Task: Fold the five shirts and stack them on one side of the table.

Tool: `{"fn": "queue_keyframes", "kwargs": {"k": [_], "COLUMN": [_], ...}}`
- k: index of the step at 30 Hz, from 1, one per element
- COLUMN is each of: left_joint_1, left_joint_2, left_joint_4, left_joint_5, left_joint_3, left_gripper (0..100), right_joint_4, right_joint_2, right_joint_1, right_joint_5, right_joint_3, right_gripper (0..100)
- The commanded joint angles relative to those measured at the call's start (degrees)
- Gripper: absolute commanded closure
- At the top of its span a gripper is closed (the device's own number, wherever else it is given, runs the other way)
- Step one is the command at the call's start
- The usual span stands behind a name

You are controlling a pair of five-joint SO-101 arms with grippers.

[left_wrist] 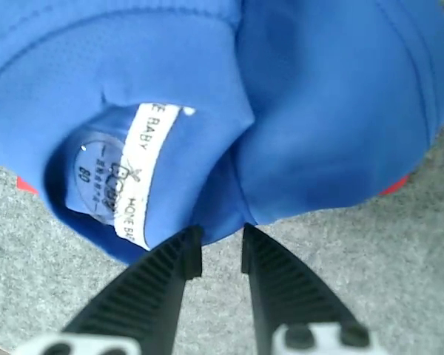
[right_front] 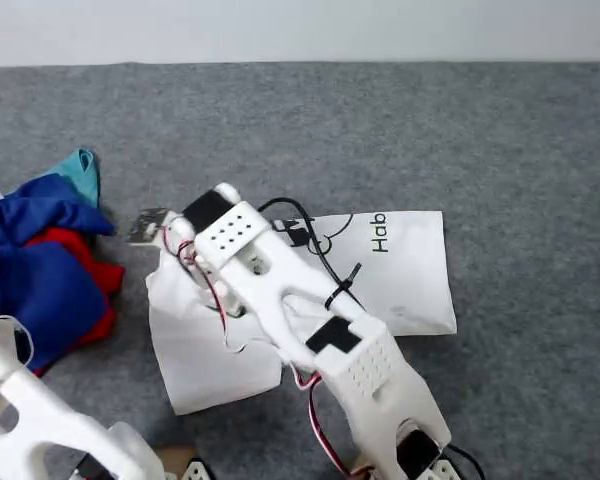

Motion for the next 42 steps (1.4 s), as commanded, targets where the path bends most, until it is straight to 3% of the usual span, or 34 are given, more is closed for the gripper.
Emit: {"fn": "queue_keyframes", "kwargs": {"k": [1,14,23,33,42], "left_joint_1": [0.35,0.44,4.13,4.40,4.40], "left_joint_2": [-0.88,-0.88,-0.88,-0.88,-0.88], "left_joint_4": [-1.14,-6.68,-6.59,-6.68,-6.77], "left_joint_5": [-0.70,-3.52,-3.52,-3.52,-3.43], "left_joint_3": [-0.22,3.47,3.47,3.47,3.47], "left_gripper": [90,90,90,90,90], "right_joint_4": [-0.84,-1.89,-1.45,-3.30,-1.36], "right_joint_2": [-0.04,2.33,2.42,4.09,-0.31], "right_joint_1": [2.77,9.98,10.51,13.58,9.45], "right_joint_5": [3.52,3.87,3.69,3.78,3.69], "right_joint_3": [-0.79,-0.79,-4.31,-9.67,-9.93], "right_gripper": [90.5,93.8,85.7,85.7,85.6]}}
